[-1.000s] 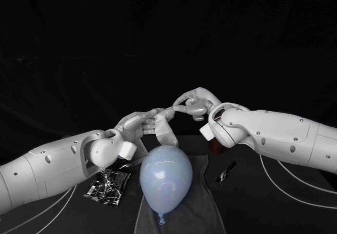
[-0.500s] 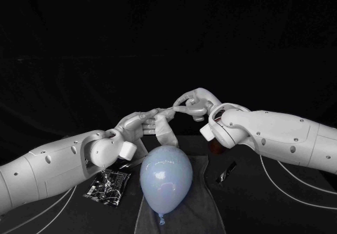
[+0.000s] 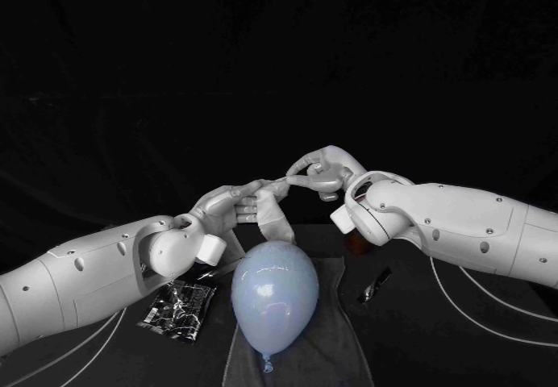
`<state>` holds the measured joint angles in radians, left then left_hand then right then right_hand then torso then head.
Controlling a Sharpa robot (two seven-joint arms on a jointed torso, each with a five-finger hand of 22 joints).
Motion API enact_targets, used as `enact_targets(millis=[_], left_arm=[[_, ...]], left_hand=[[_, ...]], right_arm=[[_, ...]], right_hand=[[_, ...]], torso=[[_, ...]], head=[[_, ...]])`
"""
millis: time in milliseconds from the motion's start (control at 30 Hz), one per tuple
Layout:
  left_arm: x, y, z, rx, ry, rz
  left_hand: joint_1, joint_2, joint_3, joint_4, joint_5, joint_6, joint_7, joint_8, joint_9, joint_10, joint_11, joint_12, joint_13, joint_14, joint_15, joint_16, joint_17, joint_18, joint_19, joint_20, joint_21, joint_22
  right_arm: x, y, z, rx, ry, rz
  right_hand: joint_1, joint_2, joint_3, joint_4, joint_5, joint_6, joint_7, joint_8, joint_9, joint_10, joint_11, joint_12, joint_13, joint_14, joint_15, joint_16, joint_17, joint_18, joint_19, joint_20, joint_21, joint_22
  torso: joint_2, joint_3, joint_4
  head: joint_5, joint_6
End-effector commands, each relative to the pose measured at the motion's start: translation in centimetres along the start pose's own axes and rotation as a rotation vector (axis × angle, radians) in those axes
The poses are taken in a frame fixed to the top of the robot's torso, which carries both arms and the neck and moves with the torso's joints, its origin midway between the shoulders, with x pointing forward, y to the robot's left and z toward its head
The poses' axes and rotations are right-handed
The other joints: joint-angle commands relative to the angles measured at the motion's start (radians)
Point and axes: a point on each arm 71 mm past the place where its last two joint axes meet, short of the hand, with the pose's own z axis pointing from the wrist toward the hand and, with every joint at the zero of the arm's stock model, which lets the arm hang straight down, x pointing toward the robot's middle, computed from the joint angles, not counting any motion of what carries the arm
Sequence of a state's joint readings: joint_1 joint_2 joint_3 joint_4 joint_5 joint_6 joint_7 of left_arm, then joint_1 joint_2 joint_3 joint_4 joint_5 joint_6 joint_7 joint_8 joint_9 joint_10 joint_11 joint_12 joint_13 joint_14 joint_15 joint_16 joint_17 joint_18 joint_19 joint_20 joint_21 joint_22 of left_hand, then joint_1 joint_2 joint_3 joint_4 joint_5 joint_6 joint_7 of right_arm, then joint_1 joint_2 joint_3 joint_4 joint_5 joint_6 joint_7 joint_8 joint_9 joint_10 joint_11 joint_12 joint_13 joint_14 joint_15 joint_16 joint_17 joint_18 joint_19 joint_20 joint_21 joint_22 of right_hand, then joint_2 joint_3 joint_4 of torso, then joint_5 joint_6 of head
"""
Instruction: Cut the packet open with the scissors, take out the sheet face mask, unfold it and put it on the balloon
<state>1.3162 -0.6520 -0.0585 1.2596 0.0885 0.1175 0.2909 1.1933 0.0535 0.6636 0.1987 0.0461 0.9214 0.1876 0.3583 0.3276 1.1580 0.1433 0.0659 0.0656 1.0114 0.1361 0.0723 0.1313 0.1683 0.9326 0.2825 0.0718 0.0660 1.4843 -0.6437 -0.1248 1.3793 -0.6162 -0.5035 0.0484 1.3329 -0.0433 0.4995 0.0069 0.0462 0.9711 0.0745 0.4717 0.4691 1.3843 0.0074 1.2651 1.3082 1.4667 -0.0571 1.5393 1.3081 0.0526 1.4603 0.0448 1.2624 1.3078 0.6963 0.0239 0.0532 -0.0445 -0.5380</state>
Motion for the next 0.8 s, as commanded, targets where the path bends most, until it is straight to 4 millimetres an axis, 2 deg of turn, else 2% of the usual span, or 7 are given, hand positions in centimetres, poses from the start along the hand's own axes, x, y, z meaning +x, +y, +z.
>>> enact_targets(millis=[33, 367, 467, 533, 600, 667, 800], left_arm=[[0.2, -0.2, 0.1, 0.015, 0.009, 0.0], [0.3, -0.1, 0.1, 0.016, 0.012, -0.001], [0.4, -0.1, 0.1, 0.015, 0.011, 0.0], [0.4, -0.1, 0.1, 0.016, 0.009, 0.0], [0.4, -0.1, 0.1, 0.017, 0.007, 0.001], [0.4, -0.2, 0.0, 0.018, 0.006, 0.001], [0.4, -0.2, 0.0, 0.019, 0.008, 0.001]], left_hand=[[-0.004, -0.003, 0.0, 0.004, 0.003, -0.006, 0.002, 0.004, 0.001, 0.005, 0.004, -0.003, 0.0, -0.005, -0.001, -0.001, 0.002, 0.018, 0.005, -0.003, 0.001, 0.0], [0.0, -0.006, 0.003, -0.002, 0.003, -0.007, 0.0, 0.005, 0.002, 0.004, 0.003, -0.002, 0.0, -0.005, -0.001, -0.001, 0.002, 0.018, 0.006, -0.003, 0.001, 0.0], [0.002, -0.005, 0.005, -0.004, 0.003, -0.006, 0.0, 0.006, 0.002, 0.005, 0.003, -0.002, 0.001, -0.005, -0.001, -0.001, 0.002, 0.018, 0.006, -0.003, 0.001, 0.0], [0.003, -0.003, 0.007, -0.005, 0.003, -0.005, -0.001, 0.006, 0.002, 0.005, 0.003, -0.002, 0.001, -0.005, -0.002, -0.001, 0.002, 0.018, 0.006, -0.003, 0.001, 0.0], [0.004, -0.002, 0.008, -0.006, 0.004, -0.005, -0.001, 0.007, 0.003, 0.006, 0.002, -0.001, 0.001, -0.004, -0.002, 0.0, 0.002, 0.018, 0.006, -0.003, 0.001, 0.0], [0.005, -0.002, 0.009, -0.007, 0.004, -0.004, -0.002, 0.008, 0.003, 0.007, 0.002, -0.001, 0.001, -0.003, -0.002, 0.0, 0.002, 0.018, 0.007, -0.004, 0.001, 0.0], [0.007, -0.001, 0.011, -0.01, 0.004, -0.003, -0.003, 0.008, 0.004, 0.008, 0.001, -0.001, 0.001, -0.002, -0.003, 0.001, 0.003, 0.018, 0.007, -0.004, 0.001, 0.0]], right_arm=[[0.0, 0.1, 0.0, -0.011, 0.003, 0.003], [0.1, 0.0, 0.1, -0.003, 0.0, 0.014], [0.2, -0.1, 0.2, 0.007, 0.007, 0.02], [0.3, -0.2, 0.3, 0.017, 0.015, 0.021], [0.3, -0.4, 0.4, 0.029, 0.024, 0.021], [0.4, -0.6, 0.5, 0.053, 0.035, 0.018], [0.3, -1.1, 0.8, 0.091, 0.033, 0.011]], right_hand=[[0.0, 0.006, 0.006, -0.001, 0.003, 0.009, 0.001, 0.002, 0.002, 0.018, -0.008, 0.001, 0.026, 0.092, -0.007, 0.007, 0.216, 0.006, 0.01, -0.001, 0.002, 0.185], [-0.008, 0.002, 0.008, -0.001, 0.002, 0.0, 0.002, 0.004, 0.003, 0.008, -0.006, -0.016, 0.014, 0.09, -0.006, 0.002, 0.208, 0.009, 0.004, 0.0, -0.016, 0.18], [-0.028, -0.007, 0.001, 0.004, 0.002, -0.035, 0.013, -0.006, -0.001, -0.045, 0.002, -0.096, -0.044, 0.085, 0.001, -0.007, 0.192, 0.015, -0.009, 0.003, -0.051, 0.171], [-0.077, -0.034, -0.027, 0.031, 0.0, -0.091, 0.043, -0.045, -0.02, -0.115, 0.027, -0.188, -0.11, 0.076, 0.02, -0.023, 0.164, 0.021, -0.029, 0.013, -0.103, 0.158], [-0.092, -0.046, -0.041, 0.041, 0.002, -0.111, 0.056, -0.062, -0.031, -0.137, 0.039, -0.211, -0.127, 0.072, 0.031, -0.028, 0.156, 0.023, -0.037, 0.021, -0.12, 0.154], [-0.112, -0.069, -0.069, 0.057, 0.002, -0.167, 0.085, -0.111, -0.056, -0.188, 0.065, -0.26, -0.166, 0.057, 0.055, -0.047, 0.124, 0.029, -0.061, 0.039, -0.174, 0.141], [-0.135, -0.073, -0.103, 0.088, 0.003, -0.179, 0.093, -0.129, -0.068, -0.223, 0.076, -0.28, -0.188, 0.046, 0.067, -0.056, 0.104, 0.035, -0.077, 0.052, -0.207, 0.133]], torso=[[0.0, -0.0001, -0.0001], [0.0, 0.0001, 0.0], [0.0, 0.0002, -0.0002], [0.0, 0.0002, -0.0003], [0.0, 0.0001, -0.0002], [-0.001, 0.0001, -0.0008], [-0.001, 0.0, -0.0008]], head=[[0.001, 0.0], [0.002, 0.001], [0.002, 0.0], [0.003, 0.0], [0.003, 0.0], [0.002, 0.0], [0.003, 0.0]])
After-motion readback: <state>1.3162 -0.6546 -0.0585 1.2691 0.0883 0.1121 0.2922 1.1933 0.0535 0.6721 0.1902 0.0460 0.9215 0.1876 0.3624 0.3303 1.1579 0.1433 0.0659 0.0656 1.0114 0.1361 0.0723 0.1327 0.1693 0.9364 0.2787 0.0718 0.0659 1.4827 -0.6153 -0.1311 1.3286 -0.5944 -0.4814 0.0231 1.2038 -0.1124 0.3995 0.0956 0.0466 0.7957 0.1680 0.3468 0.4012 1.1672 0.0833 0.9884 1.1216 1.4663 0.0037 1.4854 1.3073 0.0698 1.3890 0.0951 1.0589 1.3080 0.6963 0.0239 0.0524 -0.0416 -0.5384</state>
